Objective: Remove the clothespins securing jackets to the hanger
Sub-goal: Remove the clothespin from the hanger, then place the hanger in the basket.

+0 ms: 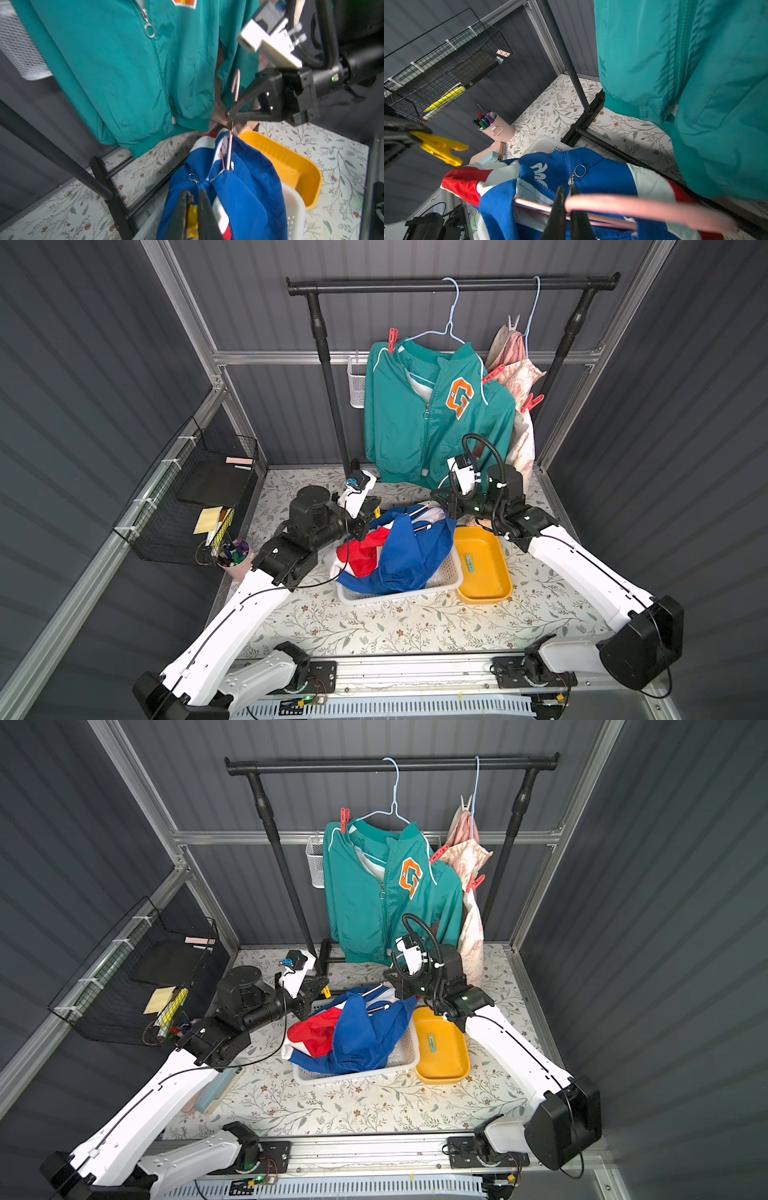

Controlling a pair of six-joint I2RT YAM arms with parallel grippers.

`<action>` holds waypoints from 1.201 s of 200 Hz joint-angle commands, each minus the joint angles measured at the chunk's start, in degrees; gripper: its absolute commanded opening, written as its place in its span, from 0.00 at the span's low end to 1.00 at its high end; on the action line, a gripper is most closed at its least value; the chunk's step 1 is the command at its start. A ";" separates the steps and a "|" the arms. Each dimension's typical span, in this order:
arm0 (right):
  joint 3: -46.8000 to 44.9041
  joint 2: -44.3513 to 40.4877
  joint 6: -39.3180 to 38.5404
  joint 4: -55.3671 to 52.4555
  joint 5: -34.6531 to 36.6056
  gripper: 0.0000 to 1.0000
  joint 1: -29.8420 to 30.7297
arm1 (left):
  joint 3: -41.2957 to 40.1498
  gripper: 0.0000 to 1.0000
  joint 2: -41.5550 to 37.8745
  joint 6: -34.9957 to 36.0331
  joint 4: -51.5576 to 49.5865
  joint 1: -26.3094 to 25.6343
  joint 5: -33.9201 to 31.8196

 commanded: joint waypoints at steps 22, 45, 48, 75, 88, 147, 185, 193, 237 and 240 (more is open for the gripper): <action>3.64 3.19 0.65 0.80 2.91 0.18 2.59 | 3.60 0.00 0.19 -3.16 0.46 0.41 -1.08; 3.98 2.92 1.00 0.73 4.48 0.39 2.86 | 3.80 0.00 2.23 -4.60 2.12 0.38 -0.16; 3.95 2.78 1.08 0.68 4.66 0.41 2.89 | 3.72 0.00 2.47 -4.85 2.45 0.38 0.00; 3.92 0.89 0.66 -0.79 5.69 0.65 3.10 | 3.05 0.00 4.54 -7.32 5.34 0.33 1.56; 3.98 -0.13 0.09 -2.24 8.68 0.74 3.19 | 3.16 0.00 5.78 -8.59 6.41 0.38 2.84; 4.17 -7.58 -1.35 -11.21 15.72 0.99 3.23 | 4.40 0.00 10.71 -10.45 9.62 0.35 5.60; 7.09 -8.90 -8.09 -14.59 15.81 0.95 7.04 | 7.38 0.00 13.57 -13.81 10.21 0.38 7.18; 8.02 -8.40 -9.10 -14.77 14.75 0.93 7.77 | 8.17 0.00 14.39 -14.46 10.10 0.40 7.72; 12.84 -0.88 -10.34 -14.11 8.99 0.90 8.37 | 14.03 0.00 18.63 -16.36 9.88 0.42 11.90; 13.05 -0.54 -10.28 -13.89 8.82 0.90 8.37 | 14.15 0.00 18.79 -16.43 9.96 0.36 12.22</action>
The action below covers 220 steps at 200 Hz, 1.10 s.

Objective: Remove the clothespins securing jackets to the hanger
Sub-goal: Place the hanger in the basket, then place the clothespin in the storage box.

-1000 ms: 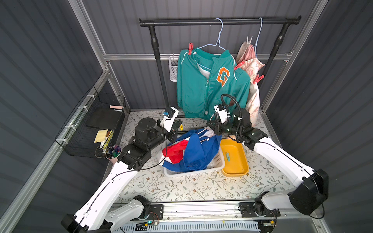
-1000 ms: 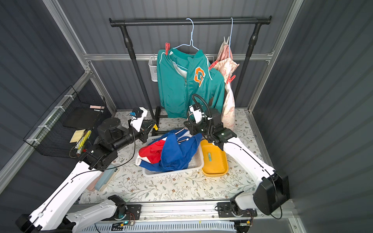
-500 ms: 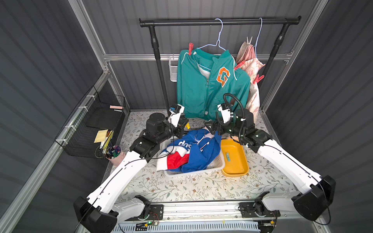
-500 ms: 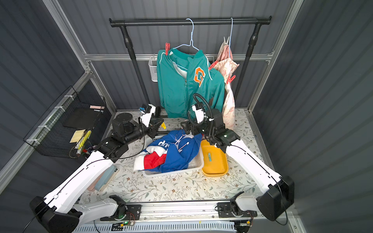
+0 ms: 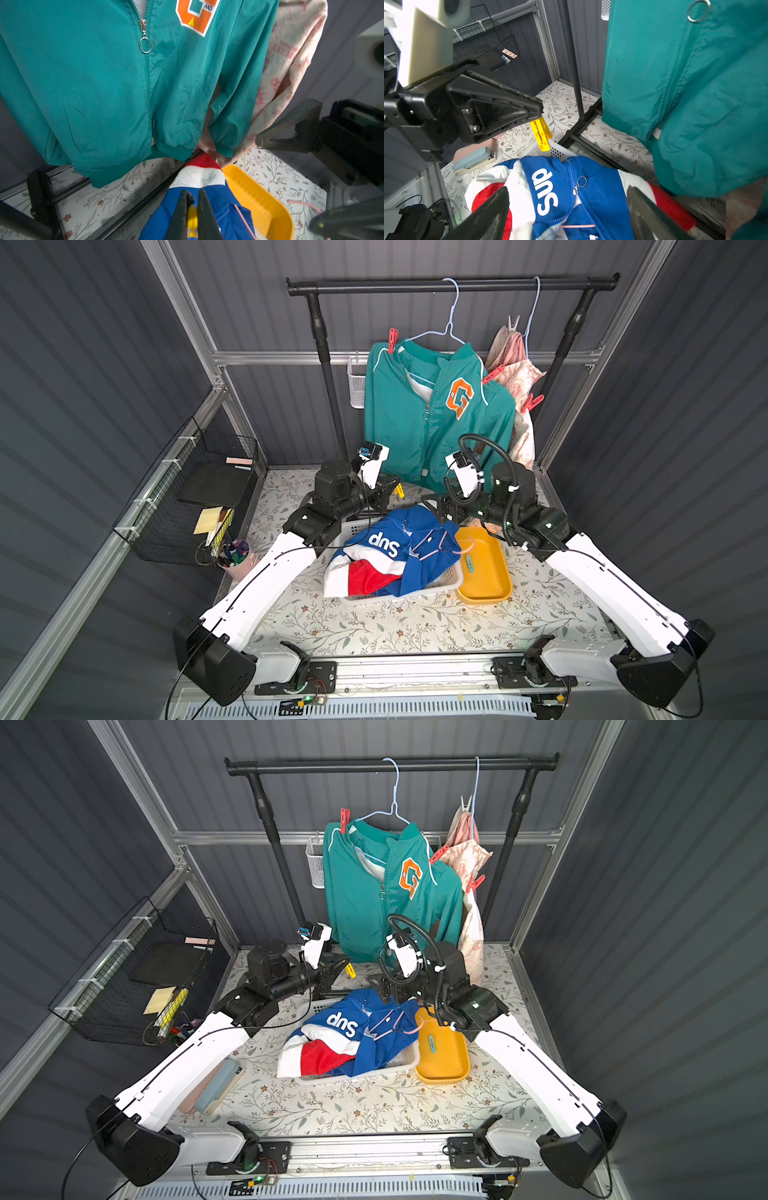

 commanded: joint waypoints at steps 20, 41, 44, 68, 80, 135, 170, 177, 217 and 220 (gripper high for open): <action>3.77 6.09 -1.92 0.66 -4.52 0.90 0.13 | 4.60 0.00 2.10 -2.64 1.82 0.39 5.64; 5.94 8.57 -1.97 0.78 -4.97 0.87 0.10 | 4.64 0.00 2.42 -2.98 2.06 0.32 6.80; 6.08 8.82 -1.93 0.89 -4.96 0.87 0.13 | 4.62 0.00 2.36 -2.99 2.08 0.37 6.89; 7.15 10.12 -1.34 1.71 -7.85 0.82 0.06 | 4.46 0.00 2.59 -3.08 1.76 0.40 7.11; 7.48 10.62 -1.05 2.18 -8.22 0.78 0.11 | 4.26 0.00 2.59 -3.08 1.89 0.33 7.43; 8.60 12.04 -0.63 2.67 -8.60 0.54 0.20 | 3.74 0.00 3.38 -3.08 2.51 0.38 9.50; 8.65 12.45 -0.67 2.97 -8.47 0.35 0.21 | 3.74 0.00 3.65 -3.08 2.87 0.33 10.60; 8.69 12.42 -0.63 2.89 -8.54 0.31 0.15 | 3.74 0.00 3.65 -3.08 2.96 0.38 11.10; 8.48 11.75 -0.64 2.11 -8.76 0.02 0.19 | 3.90 0.34 3.45 -3.02 1.79 0.37 10.54; 8.29 11.60 -0.55 2.02 -8.76 0.01 0.18 | 3.98 0.39 3.38 -2.93 1.66 0.40 10.34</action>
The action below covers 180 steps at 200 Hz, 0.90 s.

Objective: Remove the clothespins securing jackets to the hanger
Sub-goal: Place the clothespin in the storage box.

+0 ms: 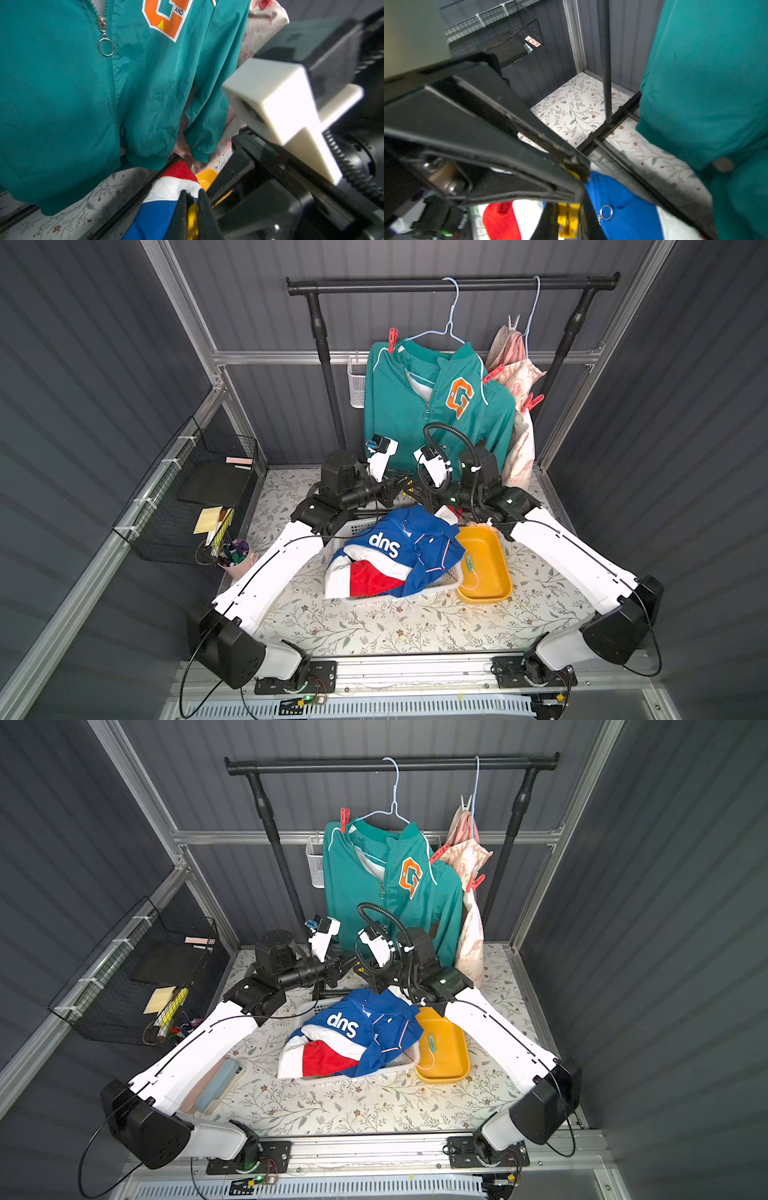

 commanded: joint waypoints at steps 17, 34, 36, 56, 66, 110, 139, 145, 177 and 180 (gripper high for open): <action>-0.94 -2.01 -0.02 0.24 0.60 0.00 -0.46 | 1.66 0.60 -1.21 0.79 -0.54 -0.05 0.72; -3.58 -4.12 0.85 0.10 2.53 0.00 -0.59 | 1.89 0.78 -2.88 1.77 -1.38 0.01 -1.43; -3.93 -4.37 0.96 -0.04 2.62 0.00 -0.64 | 1.94 0.79 -3.08 2.05 -1.51 -0.03 -1.80; -7.72 -8.03 3.47 -1.63 7.16 0.00 -2.00 | 1.20 0.88 -5.54 4.37 -2.68 -0.05 -3.77; -10.58 -10.75 5.34 -1.93 7.93 0.00 -3.23 | 0.58 0.90 -6.41 5.52 -3.67 -0.01 -4.78; -20.40 -21.86 14.75 -10.80 14.52 0.00 -9.68 | -3.91 0.89 -6.15 17.08 -12.19 -6.50 -15.30; -27.83 -28.53 21.87 -15.10 17.14 0.00 -13.15 | -4.94 0.85 -3.05 20.43 -15.96 -16.65 -24.30; -29.17 -29.57 23.08 -16.02 17.85 0.00 -13.70 | -5.32 0.84 -2.73 20.71 -15.98 -18.11 -25.04; -36.33 -31.95 29.07 -18.05 15.98 0.00 -19.05 | -6.77 0.82 0.34 22.86 -17.45 -25.72 -30.49; -36.86 -32.00 29.64 -17.84 15.59 0.00 -19.49 | -6.76 0.81 0.83 22.90 -17.94 -26.31 -31.16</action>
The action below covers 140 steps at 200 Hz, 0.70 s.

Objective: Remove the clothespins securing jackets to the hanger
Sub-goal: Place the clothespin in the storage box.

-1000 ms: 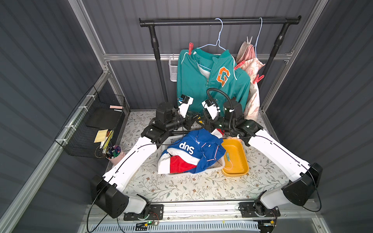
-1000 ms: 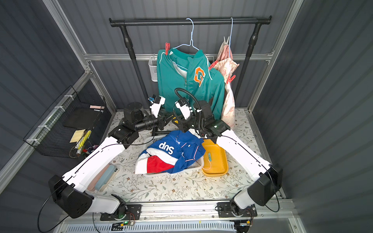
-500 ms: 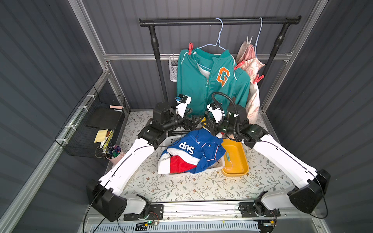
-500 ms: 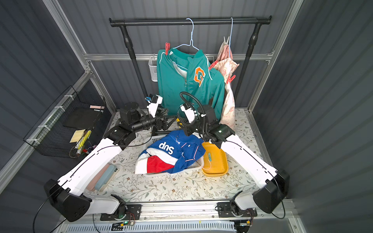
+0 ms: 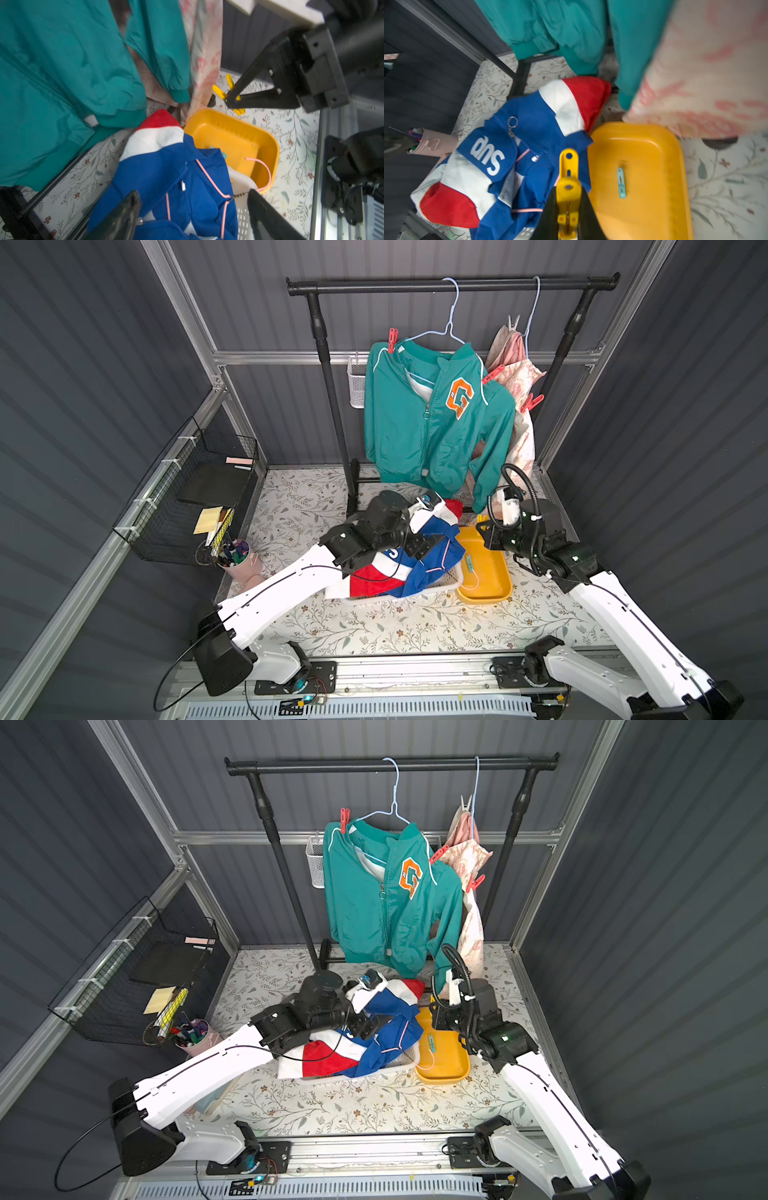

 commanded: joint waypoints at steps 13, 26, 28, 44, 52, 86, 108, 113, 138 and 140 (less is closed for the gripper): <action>-6.56 -1.14 9.51 -2.24 -1.40 0.00 -4.82 | -0.37 0.79 3.51 3.53 -5.20 -5.72 -9.66; -8.27 -1.29 10.49 -1.10 -1.38 0.00 -5.50 | -1.26 0.78 3.93 3.30 -5.35 -6.75 -10.93; -8.49 -1.27 10.59 -1.01 -1.35 0.00 -5.64 | -1.36 0.78 3.99 3.28 -5.32 -6.91 -11.01; -9.98 -0.19 11.41 0.17 -1.75 0.00 -6.83 | -1.92 0.75 4.79 3.36 -5.25 -8.26 -12.48; -10.73 0.67 11.83 0.96 -2.63 0.00 -7.46 | -1.90 0.74 5.70 3.36 -5.60 -8.84 -13.53; -11.98 2.93 13.16 2.43 -2.76 0.07 -8.21 | -3.00 0.71 8.68 3.32 -5.11 -9.71 -16.21; -13.03 4.05 13.68 3.13 -2.48 0.12 -8.32 | -3.11 0.68 10.25 3.28 -3.80 -9.86 -15.72; -13.36 4.23 13.88 3.46 -2.51 0.13 -8.30 | -3.31 0.67 10.62 3.29 -3.63 -9.83 -15.90; -14.00 4.98 14.77 3.86 -2.70 0.30 -8.46 | -3.61 0.63 12.72 3.68 -3.46 -9.89 -16.48; -13.99 4.98 14.74 3.84 -2.64 0.32 -8.49 | -3.62 0.63 12.83 3.63 -3.48 -9.89 -16.51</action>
